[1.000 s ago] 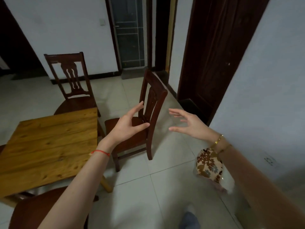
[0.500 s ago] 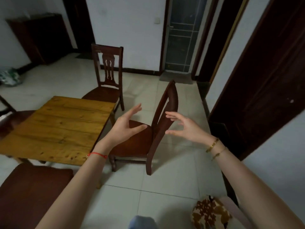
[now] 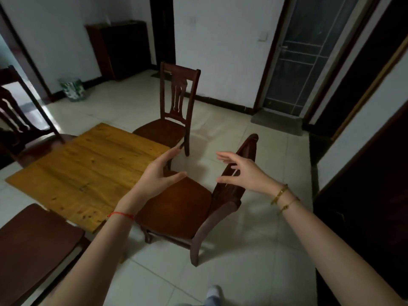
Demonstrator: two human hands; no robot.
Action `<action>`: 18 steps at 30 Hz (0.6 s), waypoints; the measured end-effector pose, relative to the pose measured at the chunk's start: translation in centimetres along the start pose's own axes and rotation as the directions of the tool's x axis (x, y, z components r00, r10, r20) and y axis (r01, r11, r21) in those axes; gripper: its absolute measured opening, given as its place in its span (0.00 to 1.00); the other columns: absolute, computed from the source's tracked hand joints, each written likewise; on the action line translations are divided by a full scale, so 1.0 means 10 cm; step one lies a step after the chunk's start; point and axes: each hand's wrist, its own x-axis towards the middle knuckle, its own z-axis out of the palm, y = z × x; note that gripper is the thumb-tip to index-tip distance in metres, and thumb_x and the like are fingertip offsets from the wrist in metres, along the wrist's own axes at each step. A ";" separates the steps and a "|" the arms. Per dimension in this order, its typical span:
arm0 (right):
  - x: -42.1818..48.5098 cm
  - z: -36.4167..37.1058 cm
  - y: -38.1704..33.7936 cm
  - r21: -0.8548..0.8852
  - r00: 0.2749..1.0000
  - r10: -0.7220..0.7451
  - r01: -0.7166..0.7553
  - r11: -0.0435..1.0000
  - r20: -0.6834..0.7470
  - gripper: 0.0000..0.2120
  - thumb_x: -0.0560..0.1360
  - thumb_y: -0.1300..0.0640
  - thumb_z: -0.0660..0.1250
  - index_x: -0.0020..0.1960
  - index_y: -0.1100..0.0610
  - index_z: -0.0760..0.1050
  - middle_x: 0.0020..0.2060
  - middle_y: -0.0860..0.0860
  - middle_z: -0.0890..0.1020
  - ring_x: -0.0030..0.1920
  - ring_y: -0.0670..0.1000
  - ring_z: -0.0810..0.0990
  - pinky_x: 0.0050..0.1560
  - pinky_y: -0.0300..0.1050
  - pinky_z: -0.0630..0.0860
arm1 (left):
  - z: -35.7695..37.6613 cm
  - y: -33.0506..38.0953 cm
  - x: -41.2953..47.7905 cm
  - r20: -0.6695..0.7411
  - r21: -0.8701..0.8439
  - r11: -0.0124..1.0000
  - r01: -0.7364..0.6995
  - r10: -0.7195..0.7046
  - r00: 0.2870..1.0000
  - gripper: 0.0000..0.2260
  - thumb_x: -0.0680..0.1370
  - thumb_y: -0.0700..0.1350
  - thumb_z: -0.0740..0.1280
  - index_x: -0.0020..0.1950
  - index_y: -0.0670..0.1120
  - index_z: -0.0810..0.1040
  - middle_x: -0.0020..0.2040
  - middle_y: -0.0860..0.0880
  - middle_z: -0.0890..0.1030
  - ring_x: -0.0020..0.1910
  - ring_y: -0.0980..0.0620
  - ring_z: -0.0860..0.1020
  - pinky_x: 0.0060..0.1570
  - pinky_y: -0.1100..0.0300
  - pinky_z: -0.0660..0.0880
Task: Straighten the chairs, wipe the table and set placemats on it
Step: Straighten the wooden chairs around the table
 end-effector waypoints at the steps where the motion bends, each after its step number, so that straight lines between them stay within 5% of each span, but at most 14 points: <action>1: 0.13 -0.10 0.08 -0.008 1.000 -0.010 0.010 1.000 0.018 0.41 0.68 0.40 0.73 0.76 0.47 0.60 0.71 0.44 0.70 0.69 0.41 0.68 0.71 0.44 0.65 | 0.04 0.01 0.12 -0.023 0.009 1.000 0.009 -0.009 1.000 0.34 0.75 0.50 0.72 0.78 0.51 0.62 0.75 0.53 0.69 0.74 0.57 0.67 0.70 0.61 0.66; 3: 0.39 -0.29 0.22 -0.015 0.998 -0.039 0.040 0.999 0.047 0.41 0.68 0.41 0.73 0.76 0.46 0.61 0.70 0.43 0.70 0.69 0.41 0.68 0.71 0.43 0.64 | 0.09 0.02 0.33 -0.060 0.029 0.999 0.023 -0.021 0.998 0.33 0.76 0.49 0.72 0.78 0.50 0.62 0.74 0.52 0.70 0.73 0.57 0.67 0.69 0.66 0.65; 7: 0.82 -0.62 0.48 0.003 0.992 -0.090 0.090 0.996 0.092 0.40 0.68 0.40 0.73 0.75 0.46 0.61 0.70 0.43 0.71 0.69 0.40 0.68 0.71 0.42 0.64 | 0.13 0.06 0.65 -0.113 0.010 0.997 0.076 -0.074 0.991 0.34 0.75 0.55 0.70 0.78 0.53 0.62 0.74 0.53 0.70 0.73 0.58 0.68 0.73 0.54 0.66; 18: 1.96 -1.01 0.99 0.034 0.892 -0.261 0.268 0.963 0.370 0.39 0.68 0.40 0.73 0.75 0.43 0.61 0.69 0.41 0.71 0.71 0.43 0.67 0.72 0.50 0.65 | 0.45 0.21 1.06 -0.325 0.018 0.956 0.294 -0.273 0.906 0.34 0.73 0.63 0.69 0.77 0.60 0.62 0.73 0.60 0.70 0.73 0.62 0.66 0.73 0.49 0.66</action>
